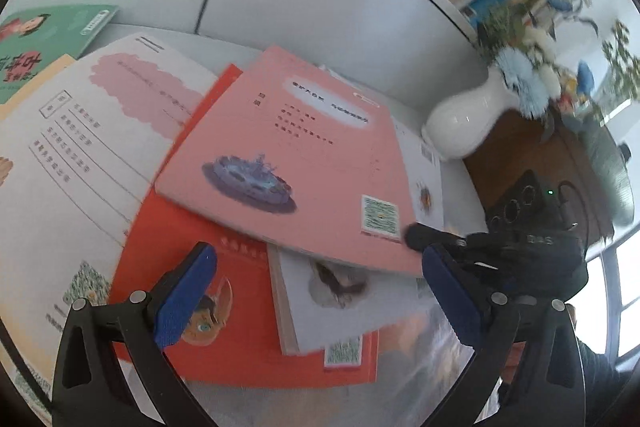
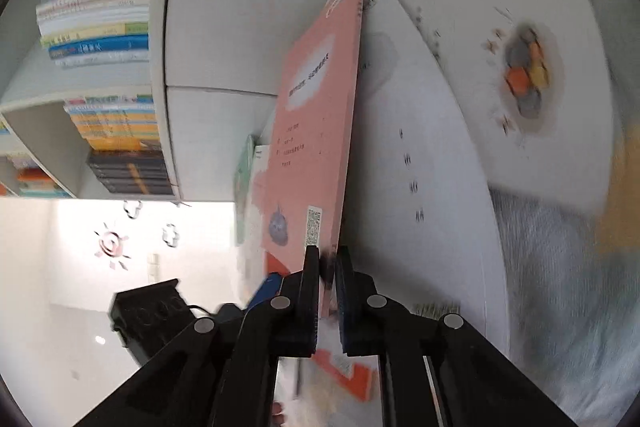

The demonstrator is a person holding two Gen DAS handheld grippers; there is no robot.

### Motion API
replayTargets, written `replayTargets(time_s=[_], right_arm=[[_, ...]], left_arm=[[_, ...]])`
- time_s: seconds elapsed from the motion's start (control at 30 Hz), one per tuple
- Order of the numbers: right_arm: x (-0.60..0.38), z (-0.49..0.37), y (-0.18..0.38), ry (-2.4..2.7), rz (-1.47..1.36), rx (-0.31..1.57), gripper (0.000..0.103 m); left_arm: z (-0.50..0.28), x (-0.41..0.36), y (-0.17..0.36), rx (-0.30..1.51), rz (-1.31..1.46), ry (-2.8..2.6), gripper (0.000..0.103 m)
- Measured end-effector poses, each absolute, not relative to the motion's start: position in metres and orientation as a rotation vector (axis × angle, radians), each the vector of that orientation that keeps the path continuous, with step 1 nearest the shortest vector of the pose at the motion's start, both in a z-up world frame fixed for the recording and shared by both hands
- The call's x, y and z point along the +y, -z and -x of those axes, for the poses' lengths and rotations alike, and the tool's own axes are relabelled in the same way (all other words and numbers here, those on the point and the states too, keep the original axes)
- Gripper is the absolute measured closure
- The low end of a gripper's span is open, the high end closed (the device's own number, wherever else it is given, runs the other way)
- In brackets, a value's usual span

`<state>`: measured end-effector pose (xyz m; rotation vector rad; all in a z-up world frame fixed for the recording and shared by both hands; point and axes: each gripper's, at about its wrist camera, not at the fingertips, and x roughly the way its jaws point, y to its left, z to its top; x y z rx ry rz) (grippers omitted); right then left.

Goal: Organize books

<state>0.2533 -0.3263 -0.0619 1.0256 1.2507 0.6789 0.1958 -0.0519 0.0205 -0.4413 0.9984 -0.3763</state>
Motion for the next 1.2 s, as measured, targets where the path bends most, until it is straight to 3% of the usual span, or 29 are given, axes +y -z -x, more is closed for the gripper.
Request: replayTargets(time_s=[0.4,0.5,0.67,0.8,0.87,0.9,1.07,1.1,1.17,1.2], right_arm=[[-0.4,-0.126,0.045,-0.658,-1.016,1.411,0.097],[-0.417,-0.092,-0.002,-0.577,-0.815,1.329,0.097],[-0.431,-0.046,-0.121,-0.52,-0.475,1.042,0.097],[-0.388,-0.032,-0.18,-0.557,-0.153,0.935,0.097],[-0.358,-0.035,-0.175,-0.633,-0.182,0.994,0.096],[-0.337,-0.042,-0.168,-0.677,-0.227,1.042,0.102],[-0.283,-0.039,-0.126,-0.761,-0.395,1.175,0.102],[-0.282,-0.036,-0.124,-0.741,-0.434,1.171,0.098],[-0.29,-0.037,-0.118,-0.662,-0.461,1.179,0.068],[-0.295,-0.04,-0.112,-0.617,-0.477,1.198,0.034]], left_arm=[[-0.106,-0.055,-0.01,1.166,0.415,0.531,0.0],[-0.087,-0.053,-0.015,1.155,0.373,0.509,0.0],[-0.066,-0.039,-0.03,1.108,0.417,0.499,0.0],[-0.054,-0.021,-0.041,1.058,0.489,0.468,0.0],[-0.05,-0.014,-0.044,1.048,0.507,0.457,0.0],[-0.047,-0.008,-0.045,1.042,0.515,0.452,0.0],[-0.034,0.011,-0.054,1.066,0.488,0.45,0.0],[-0.033,0.009,-0.056,1.089,0.462,0.437,0.0],[-0.029,-0.002,-0.057,1.156,0.447,0.455,0.0],[-0.025,-0.015,-0.058,1.185,0.444,0.509,0.0]])
